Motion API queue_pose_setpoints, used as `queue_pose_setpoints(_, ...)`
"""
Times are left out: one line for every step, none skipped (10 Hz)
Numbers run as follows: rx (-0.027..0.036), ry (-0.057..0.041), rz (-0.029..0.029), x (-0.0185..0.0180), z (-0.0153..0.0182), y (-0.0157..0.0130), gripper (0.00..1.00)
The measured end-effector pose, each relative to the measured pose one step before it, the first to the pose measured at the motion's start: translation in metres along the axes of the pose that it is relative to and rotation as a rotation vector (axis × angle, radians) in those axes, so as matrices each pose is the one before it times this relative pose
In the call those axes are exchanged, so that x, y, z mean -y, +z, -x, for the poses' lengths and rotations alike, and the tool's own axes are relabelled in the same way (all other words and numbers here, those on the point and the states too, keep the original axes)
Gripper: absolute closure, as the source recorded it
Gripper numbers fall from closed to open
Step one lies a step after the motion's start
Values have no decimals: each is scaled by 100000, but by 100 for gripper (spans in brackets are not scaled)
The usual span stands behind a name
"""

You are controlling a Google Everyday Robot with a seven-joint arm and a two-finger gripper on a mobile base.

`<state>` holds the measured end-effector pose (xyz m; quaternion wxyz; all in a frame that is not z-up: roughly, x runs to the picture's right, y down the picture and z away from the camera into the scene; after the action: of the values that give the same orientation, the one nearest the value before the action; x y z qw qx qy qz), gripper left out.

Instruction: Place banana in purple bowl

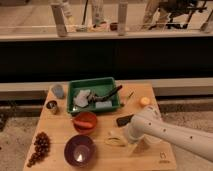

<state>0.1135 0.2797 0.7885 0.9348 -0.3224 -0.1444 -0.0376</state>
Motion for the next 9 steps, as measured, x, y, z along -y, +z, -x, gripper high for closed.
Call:
queue_pose_setpoints(126,-95,430,-33,-82,101,25)
queue_pose_setpoints(57,-700,771,-85,39,168,28)
queue_pose_setpoints(75,-1532,548,129,596,294,38)
queue_pose_setpoints(272,-1214,400,170,761,274,47)
queue_pose_setpoints(339,-747,269,121,583,206,57)
queue_pose_setpoints(598,-450,111,101,411,67,65)
queue_pose_setpoints(313,-1084,49,71,499,73,78)
queue_pose_setpoints(195,-635,122,-12,303,59,87)
queue_pose_setpoints(616,-276,-332,-5,261,-157,96)
